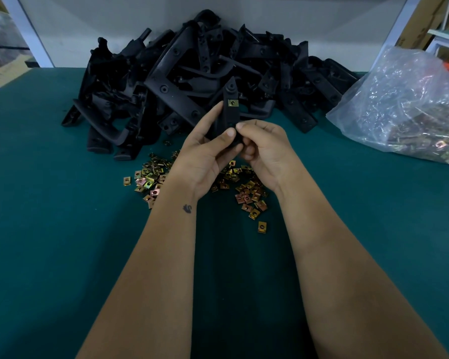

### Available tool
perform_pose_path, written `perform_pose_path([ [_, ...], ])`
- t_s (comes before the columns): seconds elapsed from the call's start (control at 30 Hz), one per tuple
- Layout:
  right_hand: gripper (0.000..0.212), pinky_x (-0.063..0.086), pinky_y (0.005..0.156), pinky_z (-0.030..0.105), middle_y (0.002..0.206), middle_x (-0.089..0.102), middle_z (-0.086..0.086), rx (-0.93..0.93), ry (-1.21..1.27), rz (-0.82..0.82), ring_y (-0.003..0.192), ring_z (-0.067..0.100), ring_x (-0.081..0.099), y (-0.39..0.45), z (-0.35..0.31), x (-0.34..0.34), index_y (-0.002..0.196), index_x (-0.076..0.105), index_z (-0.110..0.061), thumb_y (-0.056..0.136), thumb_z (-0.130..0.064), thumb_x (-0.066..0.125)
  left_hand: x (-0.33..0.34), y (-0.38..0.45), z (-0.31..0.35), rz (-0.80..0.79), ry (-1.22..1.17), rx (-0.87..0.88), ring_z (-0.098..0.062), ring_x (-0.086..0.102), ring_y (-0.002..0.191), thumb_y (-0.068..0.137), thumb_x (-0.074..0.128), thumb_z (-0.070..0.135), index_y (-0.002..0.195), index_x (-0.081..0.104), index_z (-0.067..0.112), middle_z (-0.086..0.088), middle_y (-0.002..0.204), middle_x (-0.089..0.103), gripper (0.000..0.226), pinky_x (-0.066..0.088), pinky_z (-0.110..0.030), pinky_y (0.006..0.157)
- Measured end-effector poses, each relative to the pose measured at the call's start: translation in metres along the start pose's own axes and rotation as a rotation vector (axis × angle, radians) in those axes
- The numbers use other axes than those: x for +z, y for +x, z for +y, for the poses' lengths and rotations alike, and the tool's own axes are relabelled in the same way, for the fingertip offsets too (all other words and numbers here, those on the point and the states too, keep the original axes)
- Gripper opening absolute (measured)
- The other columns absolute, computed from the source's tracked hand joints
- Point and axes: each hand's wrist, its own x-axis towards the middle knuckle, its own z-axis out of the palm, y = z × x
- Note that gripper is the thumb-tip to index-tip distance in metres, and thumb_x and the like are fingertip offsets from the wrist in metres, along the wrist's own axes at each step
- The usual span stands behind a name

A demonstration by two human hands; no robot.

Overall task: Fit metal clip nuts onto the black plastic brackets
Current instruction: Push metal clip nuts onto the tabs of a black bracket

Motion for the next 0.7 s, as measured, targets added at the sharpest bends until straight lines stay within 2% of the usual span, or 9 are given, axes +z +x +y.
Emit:
perform_pose_path([
  [0.17, 0.048, 0.030, 0.043, 0.015, 0.052, 0.039, -0.007, 0.004, -0.022, -0.056, 0.045, 0.004, 0.033, 0.000, 0.001, -0.003, 0.048, 0.059, -0.022, 0.093, -0.005, 0.058, -0.002, 0.000, 0.001, -0.032, 0.028, -0.026, -0.016, 0.071, 0.099, 0.092, 0.059, -0.001, 0.136, 0.055, 0.025, -0.003, 0.113, 0.074, 0.052, 0.057, -0.022, 0.077],
  [0.27, 0.051, 0.030, 0.044, 0.017, 0.051, 0.038, -0.008, 0.007, -0.035, -0.077, 0.045, 0.004, 0.033, 0.001, 0.001, -0.005, 0.044, 0.054, -0.023, 0.092, -0.006, 0.058, -0.002, 0.000, 0.002, -0.047, 0.053, -0.042, -0.015, 0.071, 0.099, 0.091, 0.060, 0.000, 0.135, 0.055, 0.025, -0.002, 0.113, 0.074, 0.051, 0.057, -0.021, 0.077],
  [0.37, 0.051, 0.029, 0.047, 0.019, 0.050, 0.039, -0.010, -0.009, -0.118, -0.023, 0.047, 0.005, 0.035, 0.004, 0.003, -0.004, 0.042, 0.055, -0.024, 0.090, -0.007, 0.058, 0.000, -0.001, 0.001, 0.007, 0.125, -0.007, -0.015, 0.070, 0.104, 0.093, 0.061, 0.000, 0.136, 0.055, 0.025, -0.002, 0.119, 0.071, 0.051, 0.057, -0.024, 0.079],
  [0.47, 0.040, 0.032, 0.051, 0.021, 0.050, 0.046, -0.012, -0.046, -0.166, 0.066, 0.048, 0.003, 0.041, 0.006, 0.005, 0.001, 0.051, 0.061, -0.025, 0.088, -0.008, 0.061, 0.004, 0.000, -0.003, 0.081, 0.165, 0.023, -0.016, 0.067, 0.111, 0.096, 0.059, 0.002, 0.129, 0.060, 0.030, -0.002, 0.123, 0.070, 0.043, 0.058, -0.028, 0.080],
  [0.57, 0.018, 0.040, 0.050, 0.013, 0.054, 0.059, -0.017, -0.147, -0.256, 0.125, 0.051, -0.006, 0.053, 0.005, 0.003, 0.006, 0.073, 0.070, -0.021, 0.088, -0.011, 0.066, 0.007, 0.003, -0.002, 0.180, 0.072, 0.033, -0.019, 0.067, 0.112, 0.101, 0.053, 0.008, 0.118, 0.065, 0.031, -0.002, 0.119, 0.071, 0.031, 0.059, -0.031, 0.079],
  [0.7, 0.010, 0.042, 0.058, 0.007, 0.070, 0.065, -0.014, -0.308, -0.504, 0.190, 0.064, -0.009, 0.058, 0.003, 0.007, 0.010, 0.080, 0.071, -0.021, 0.088, -0.026, 0.070, 0.006, 0.004, -0.003, 0.249, 0.048, 0.112, -0.019, 0.068, 0.107, 0.102, 0.046, 0.000, 0.113, 0.063, 0.032, -0.008, 0.123, 0.067, 0.038, 0.058, -0.030, 0.081],
])
